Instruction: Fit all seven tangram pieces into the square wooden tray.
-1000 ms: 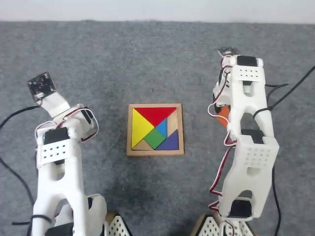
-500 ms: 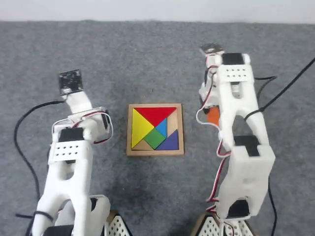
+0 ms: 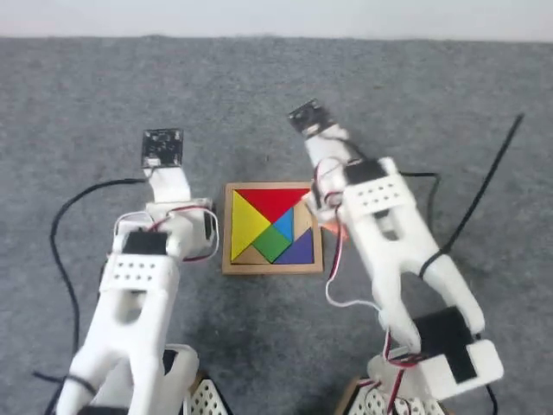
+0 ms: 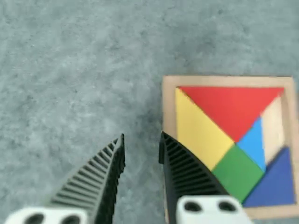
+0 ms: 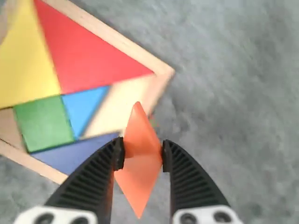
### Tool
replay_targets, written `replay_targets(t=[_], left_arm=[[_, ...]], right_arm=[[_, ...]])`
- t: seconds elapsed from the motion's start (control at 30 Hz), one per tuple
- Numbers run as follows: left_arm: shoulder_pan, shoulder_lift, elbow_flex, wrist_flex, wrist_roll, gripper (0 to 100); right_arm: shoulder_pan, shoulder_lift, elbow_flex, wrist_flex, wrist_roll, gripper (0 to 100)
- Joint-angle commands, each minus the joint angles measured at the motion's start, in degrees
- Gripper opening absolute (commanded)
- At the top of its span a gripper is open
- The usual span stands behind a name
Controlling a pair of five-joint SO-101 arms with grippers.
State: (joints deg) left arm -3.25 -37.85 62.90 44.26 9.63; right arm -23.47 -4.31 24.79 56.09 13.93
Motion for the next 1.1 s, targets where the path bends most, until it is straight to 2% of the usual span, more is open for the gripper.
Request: replay_targets(t=[0.0, 0.1, 0.23, 0.33, 0.57, 0.77, 0.87, 0.97, 1.07], left_arm=[[0.4, -9.8, 3.6, -1.6, -0.6, 12], [0.4, -19.3, 9.0, -3.2, -1.8, 12], [0.4, -30.9, 14.6, -3.3, -3.0, 12], [0.4, -37.2, 17.5, -3.3, -3.3, 12], [0.4, -41.1, 19.0, -2.2, -3.3, 13], [0.4, -41.1, 19.0, -2.2, -3.3, 13], [0.4, -41.1, 19.0, -2.2, -3.3, 13], [0.4, -41.1, 19.0, -2.2, -3.3, 13], [0.4, -41.2, 19.0, -2.2, -3.3, 13]], right_arm=[[-1.5, -2.9, 2.7, -8.1, 0.5, 0.9], [0.0, -1.0, 4.3, -12.0, 1.2, 0.9], [5.9, 0.1, 4.3, -12.0, 13.7, 0.8], [9.3, 0.3, 4.3, -10.0, 18.9, 0.7], [14.4, 0.4, 4.7, -8.7, 26.5, 0.9], [14.2, 0.4, 4.7, -9.4, 26.1, 0.9], [14.4, -0.5, 4.7, -10.5, 20.8, 0.8], [14.7, -3.1, 6.7, -17.5, 14.9, 0.8], [14.0, -7.6, 15.7, -31.3, 11.5, 0.8]])
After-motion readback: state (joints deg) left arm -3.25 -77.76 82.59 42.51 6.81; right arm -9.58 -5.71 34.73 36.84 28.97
